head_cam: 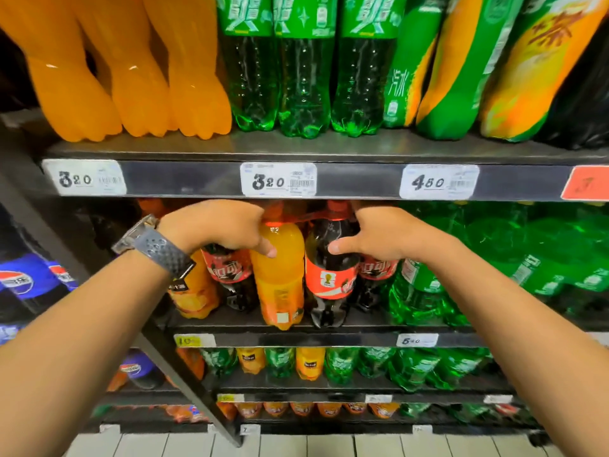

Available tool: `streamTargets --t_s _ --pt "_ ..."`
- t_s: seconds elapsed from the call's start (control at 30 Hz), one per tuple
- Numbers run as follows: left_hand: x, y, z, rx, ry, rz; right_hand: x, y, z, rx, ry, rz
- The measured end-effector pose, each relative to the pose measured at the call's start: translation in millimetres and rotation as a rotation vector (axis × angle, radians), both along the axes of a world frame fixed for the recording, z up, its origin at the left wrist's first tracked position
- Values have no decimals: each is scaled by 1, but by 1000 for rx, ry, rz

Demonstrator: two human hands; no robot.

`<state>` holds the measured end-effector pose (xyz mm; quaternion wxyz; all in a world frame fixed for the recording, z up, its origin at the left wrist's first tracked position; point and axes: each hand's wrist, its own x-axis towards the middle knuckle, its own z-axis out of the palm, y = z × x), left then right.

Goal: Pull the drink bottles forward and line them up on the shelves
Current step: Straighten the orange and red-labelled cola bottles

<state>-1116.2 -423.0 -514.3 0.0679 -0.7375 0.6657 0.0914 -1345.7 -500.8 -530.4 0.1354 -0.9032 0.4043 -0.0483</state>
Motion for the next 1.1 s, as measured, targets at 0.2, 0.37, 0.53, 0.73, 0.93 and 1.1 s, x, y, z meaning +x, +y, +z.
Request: streamTargets --t_s 0.2,0.37,0.53,0.73,0.93,1.1 --pt "-13 6 -20 -275 -17 78 8 3 -6 -96 -26 -28" --pt "0 7 -14 -175 26 38 -2 2 -4 -15 -30 17" --pt "-12 12 -23 -389 -22 84 4 4 -11 -80 -81 -2" --pt "-9 17 -31 -458 18 46 5 5 -14 -137 -96 -6" --pt "-11 17 -31 -442 42 70 7 9 -20 -174 -156 -63" --pt "-18 21 -26 -441 23 19 -3 15 -14 -213 -172 31"
